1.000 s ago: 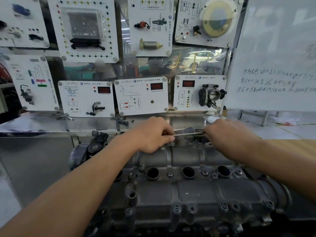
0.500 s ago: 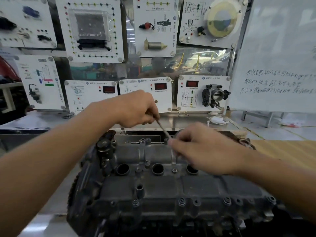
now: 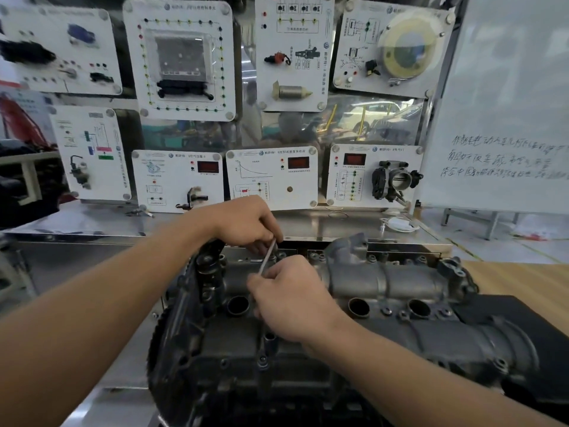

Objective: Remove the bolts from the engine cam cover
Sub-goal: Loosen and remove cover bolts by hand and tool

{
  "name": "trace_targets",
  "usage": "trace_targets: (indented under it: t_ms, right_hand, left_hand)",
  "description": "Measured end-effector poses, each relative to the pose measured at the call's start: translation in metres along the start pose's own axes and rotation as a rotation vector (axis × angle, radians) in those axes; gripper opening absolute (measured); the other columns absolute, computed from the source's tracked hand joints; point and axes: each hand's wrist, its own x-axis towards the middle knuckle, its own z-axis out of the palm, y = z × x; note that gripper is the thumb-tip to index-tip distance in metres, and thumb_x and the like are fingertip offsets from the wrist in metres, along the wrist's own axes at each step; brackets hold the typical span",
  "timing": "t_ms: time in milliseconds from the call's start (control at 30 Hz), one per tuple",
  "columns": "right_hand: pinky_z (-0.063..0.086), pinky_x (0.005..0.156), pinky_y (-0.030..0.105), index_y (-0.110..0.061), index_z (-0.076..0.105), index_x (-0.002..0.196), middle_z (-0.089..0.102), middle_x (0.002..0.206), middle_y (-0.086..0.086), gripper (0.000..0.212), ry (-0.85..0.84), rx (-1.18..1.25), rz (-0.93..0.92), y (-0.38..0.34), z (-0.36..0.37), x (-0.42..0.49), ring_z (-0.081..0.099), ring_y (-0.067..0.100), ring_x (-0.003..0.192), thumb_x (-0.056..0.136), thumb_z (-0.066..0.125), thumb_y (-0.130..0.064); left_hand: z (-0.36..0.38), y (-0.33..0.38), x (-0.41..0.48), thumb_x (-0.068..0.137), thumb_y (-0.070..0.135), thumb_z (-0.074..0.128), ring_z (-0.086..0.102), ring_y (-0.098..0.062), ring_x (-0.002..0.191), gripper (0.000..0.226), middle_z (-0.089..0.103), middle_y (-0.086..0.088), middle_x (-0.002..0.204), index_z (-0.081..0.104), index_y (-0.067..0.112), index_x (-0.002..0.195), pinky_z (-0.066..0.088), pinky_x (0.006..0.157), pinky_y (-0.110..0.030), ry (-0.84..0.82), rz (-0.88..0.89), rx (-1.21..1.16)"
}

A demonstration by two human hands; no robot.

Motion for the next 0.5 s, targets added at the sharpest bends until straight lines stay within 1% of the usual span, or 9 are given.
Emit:
trace_targets:
  t_ms: [33, 100, 200, 267, 333, 400, 433, 500]
  right_hand:
    - [0.04, 0.043, 0.028, 0.002, 0.063, 0.064, 0.059, 0.049, 0.003, 0.035, -0.002, 0.014, 0.024, -0.001, 0.001, 0.002, 0.048, 0.015, 0.041, 0.081, 0.057, -0.027]
    - [0.039, 0.041, 0.025, -0.002, 0.065, 0.062, 0.062, 0.051, 0.003, 0.032, -0.023, 0.016, 0.065, -0.001, 0.001, 0.004, 0.048, 0.013, 0.039, 0.076, 0.055, -0.028]
    - [0.036, 0.037, 0.018, -0.01, 0.066, 0.062, 0.063, 0.047, -0.001, 0.026, -0.078, 0.023, 0.107, -0.003, 0.001, 0.004, 0.047, 0.006, 0.031, 0.079, 0.055, -0.026]
    - [0.037, 0.038, 0.019, -0.008, 0.068, 0.066, 0.063, 0.047, 0.0, 0.025, -0.095, 0.006, 0.113, -0.007, 0.002, 0.005, 0.047, 0.007, 0.031, 0.08, 0.056, -0.025]
    - [0.042, 0.043, 0.024, -0.002, 0.07, 0.073, 0.07, 0.059, 0.007, 0.026, -0.113, -0.033, 0.099, -0.01, 0.002, 0.004, 0.051, 0.014, 0.04, 0.08, 0.057, -0.024]
    - [0.047, 0.052, 0.034, 0.001, 0.07, 0.078, 0.073, 0.075, 0.017, 0.024, -0.15, -0.083, 0.063, -0.013, 0.002, 0.003, 0.055, 0.024, 0.056, 0.08, 0.06, -0.021]
    - [0.05, 0.056, 0.038, 0.001, 0.07, 0.079, 0.073, 0.081, 0.02, 0.023, -0.165, -0.099, 0.047, -0.016, 0.003, 0.002, 0.056, 0.026, 0.063, 0.08, 0.06, -0.02]
    - [0.057, 0.071, 0.043, 0.002, 0.07, 0.085, 0.072, 0.09, 0.022, 0.024, -0.193, -0.146, 0.038, -0.02, 0.006, 0.001, 0.063, 0.032, 0.075, 0.083, 0.059, -0.019]
  left_hand:
    - [0.001, -0.002, 0.0, 0.095, -0.004, 0.051, 0.075, -0.018, 0.084, 0.027, 0.076, -0.011, 0.094, 0.074, 0.004, 0.108, 0.061, 0.076, -0.029, 0.006, -0.009, -0.017]
    - [0.004, -0.004, 0.0, 0.095, -0.002, 0.051, 0.075, -0.017, 0.08, 0.027, 0.076, -0.011, 0.091, 0.075, 0.004, 0.105, 0.061, 0.074, -0.028, 0.014, -0.019, -0.037]
    - [0.005, -0.006, 0.001, 0.095, 0.002, 0.053, 0.075, -0.018, 0.08, 0.023, 0.077, -0.008, 0.087, 0.076, 0.007, 0.1, 0.061, 0.072, -0.027, 0.03, -0.026, -0.09]
    - [0.005, -0.008, 0.001, 0.095, 0.007, 0.058, 0.075, -0.021, 0.082, 0.018, 0.077, -0.007, 0.086, 0.076, 0.008, 0.098, 0.062, 0.074, -0.029, 0.036, -0.008, -0.122]
    - [0.005, -0.011, 0.001, 0.095, 0.009, 0.062, 0.075, -0.021, 0.083, 0.015, 0.078, -0.007, 0.087, 0.076, 0.007, 0.098, 0.062, 0.075, -0.031, 0.034, 0.011, -0.151]
    - [0.005, -0.013, 0.0, 0.094, 0.01, 0.064, 0.075, -0.02, 0.083, 0.014, 0.078, -0.005, 0.085, 0.076, 0.007, 0.098, 0.061, 0.075, -0.031, 0.028, 0.018, -0.175]
    - [0.004, -0.014, -0.001, 0.093, 0.01, 0.065, 0.074, -0.018, 0.081, 0.013, 0.078, -0.004, 0.083, 0.077, 0.009, 0.097, 0.061, 0.074, -0.029, 0.028, 0.023, -0.173]
    - [0.003, -0.013, -0.002, 0.092, 0.012, 0.068, 0.074, -0.013, 0.078, 0.011, 0.077, 0.0, 0.081, 0.078, 0.014, 0.094, 0.059, 0.071, -0.023, 0.024, 0.033, -0.153]
